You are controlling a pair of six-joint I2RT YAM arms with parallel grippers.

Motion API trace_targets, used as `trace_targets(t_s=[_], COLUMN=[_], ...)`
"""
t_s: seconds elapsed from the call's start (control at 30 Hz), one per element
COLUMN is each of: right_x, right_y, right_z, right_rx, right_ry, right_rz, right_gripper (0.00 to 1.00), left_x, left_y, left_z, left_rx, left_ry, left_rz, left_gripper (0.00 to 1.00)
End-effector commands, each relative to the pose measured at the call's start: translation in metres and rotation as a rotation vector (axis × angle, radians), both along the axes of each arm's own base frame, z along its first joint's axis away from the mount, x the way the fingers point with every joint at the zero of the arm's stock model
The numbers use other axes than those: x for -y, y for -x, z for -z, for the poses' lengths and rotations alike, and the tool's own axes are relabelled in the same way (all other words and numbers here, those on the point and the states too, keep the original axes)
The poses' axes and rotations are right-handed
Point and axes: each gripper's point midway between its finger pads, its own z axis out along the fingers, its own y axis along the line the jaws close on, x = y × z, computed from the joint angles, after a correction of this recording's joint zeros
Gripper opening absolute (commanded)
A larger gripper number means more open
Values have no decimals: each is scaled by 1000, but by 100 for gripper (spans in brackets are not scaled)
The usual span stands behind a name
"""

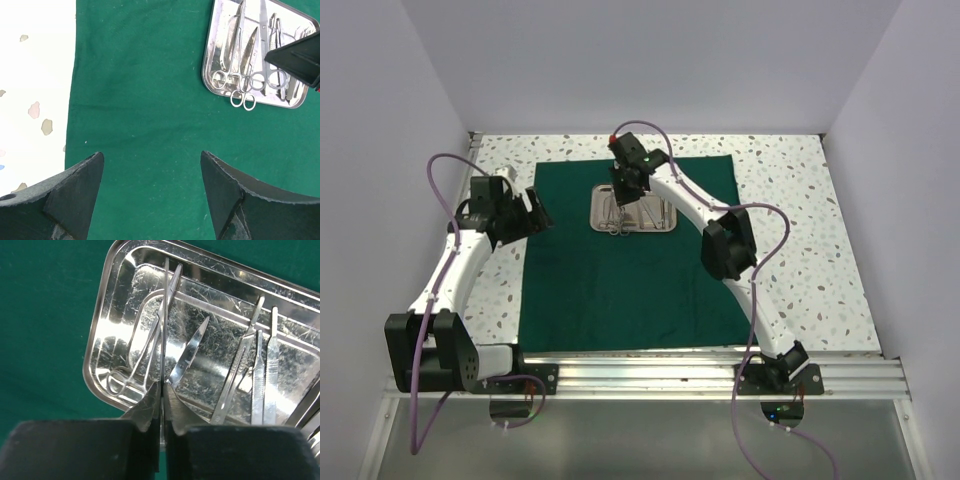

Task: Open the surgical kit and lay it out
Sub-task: Pick up the medical item from the container, then place the medical item in the surgical kit.

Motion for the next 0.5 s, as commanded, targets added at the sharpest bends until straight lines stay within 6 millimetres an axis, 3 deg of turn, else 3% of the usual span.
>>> trace_targets(t_s=[0.0,0.13,0.17,0.2,0.27,0.33,0.37,0.4,0.43,0.47], right_x=[-1,20,28,39,53,78,96,106,116,132], right_y=[-8,-2,3,13,28,54,71,82,90,109], right_z=[-62,-74,-92,-77,-78,-80,-61,-82,-84,-62], right_rx=[111,107,126,92,89,89,58,96,97,54], right_ry=[-50,-25,-30,4,35,55,103,85,84,128], right_rz=[10,52,57,57,55,67,82,98,121,132], right_gripper=[0,0,0,0,0,0,0,0,0,0], left_x=[1,0,-1,-1,0,0,1,0,1,0], left_y=[-6,-5,-6,-5,-5,-5,-5,-6,-7,-7], left_z=[-5,-5,-5,-6,-7,-7,-7,-7,-8,-7], left_rx=[32,31,31,34,37,38,41,42,45,43], left_ry=[-18,-29,-34,-40,-44,-48,-48,-52,-51,-52], left_rz=[17,11,11,11,11,14,17,12,12,11], left_gripper=[81,81,81,80,80,80,80,80,80,80])
